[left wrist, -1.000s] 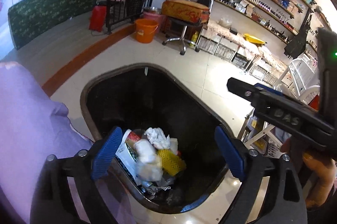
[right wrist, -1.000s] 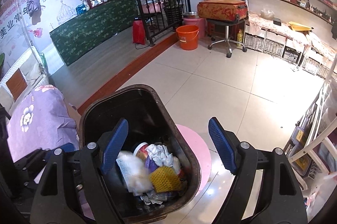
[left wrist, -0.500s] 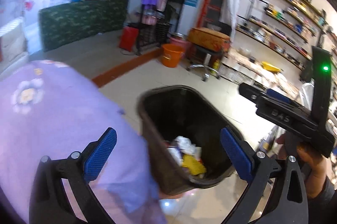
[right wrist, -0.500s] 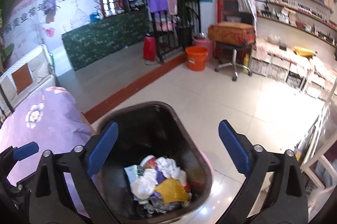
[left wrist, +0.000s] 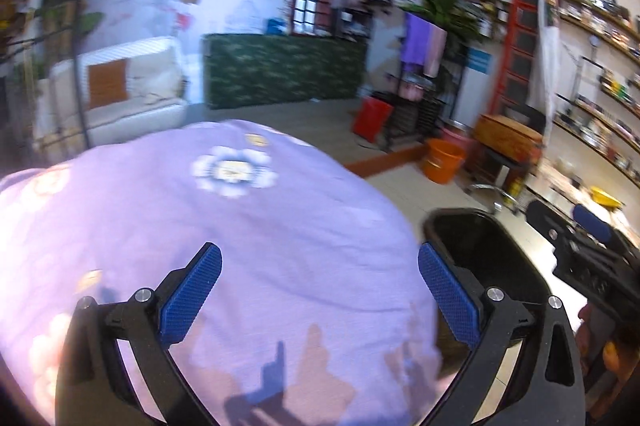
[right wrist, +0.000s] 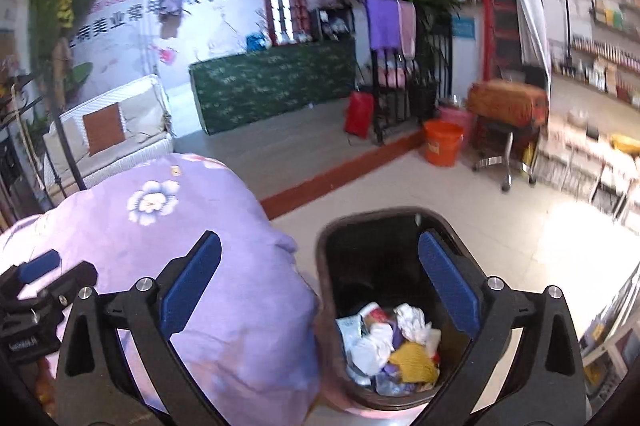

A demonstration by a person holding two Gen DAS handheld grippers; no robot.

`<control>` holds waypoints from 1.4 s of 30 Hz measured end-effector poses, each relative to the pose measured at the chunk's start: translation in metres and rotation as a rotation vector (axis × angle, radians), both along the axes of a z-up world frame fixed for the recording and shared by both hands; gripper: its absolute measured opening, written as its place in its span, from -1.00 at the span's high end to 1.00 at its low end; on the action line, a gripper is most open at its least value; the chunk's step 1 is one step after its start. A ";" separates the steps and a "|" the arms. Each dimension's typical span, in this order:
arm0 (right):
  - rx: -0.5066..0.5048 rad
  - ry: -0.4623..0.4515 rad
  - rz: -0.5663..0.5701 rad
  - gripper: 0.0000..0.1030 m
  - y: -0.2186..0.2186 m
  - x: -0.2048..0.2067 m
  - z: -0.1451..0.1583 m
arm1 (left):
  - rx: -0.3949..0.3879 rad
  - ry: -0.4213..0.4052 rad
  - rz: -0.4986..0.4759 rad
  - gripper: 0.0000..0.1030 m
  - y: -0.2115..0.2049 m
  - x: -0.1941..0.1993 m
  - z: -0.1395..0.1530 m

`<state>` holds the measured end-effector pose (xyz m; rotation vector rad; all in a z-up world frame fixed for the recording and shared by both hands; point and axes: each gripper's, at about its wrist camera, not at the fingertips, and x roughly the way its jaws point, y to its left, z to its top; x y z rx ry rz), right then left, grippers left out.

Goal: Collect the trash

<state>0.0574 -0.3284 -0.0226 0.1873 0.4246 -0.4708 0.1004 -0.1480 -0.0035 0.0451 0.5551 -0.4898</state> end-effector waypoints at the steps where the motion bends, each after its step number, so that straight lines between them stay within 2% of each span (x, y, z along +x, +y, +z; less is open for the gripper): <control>1: -0.024 -0.004 0.017 -0.89 0.010 0.000 0.000 | 0.000 -0.010 0.025 -0.88 0.008 -0.002 0.002; 3: -0.047 -0.012 0.060 -0.89 0.029 -0.002 0.001 | 0.002 -0.034 0.071 -0.88 0.026 -0.005 0.004; 7: -0.006 -0.041 0.119 -0.89 0.052 -0.005 0.005 | 0.004 -0.090 0.156 -0.88 0.052 -0.016 0.011; 9: 0.008 -0.038 0.141 -0.89 0.061 -0.005 0.004 | -0.001 -0.099 0.188 -0.88 0.061 -0.022 0.013; 16: -0.040 -0.082 0.170 -0.89 0.092 -0.022 0.008 | -0.031 -0.114 0.254 -0.88 0.083 -0.034 0.015; 22: -0.054 -0.100 0.199 -0.89 0.112 -0.034 0.009 | -0.046 -0.118 0.257 -0.88 0.091 -0.036 0.016; 42: -0.038 -0.096 0.195 -0.89 0.105 -0.035 0.011 | -0.045 -0.116 0.264 -0.88 0.094 -0.037 0.014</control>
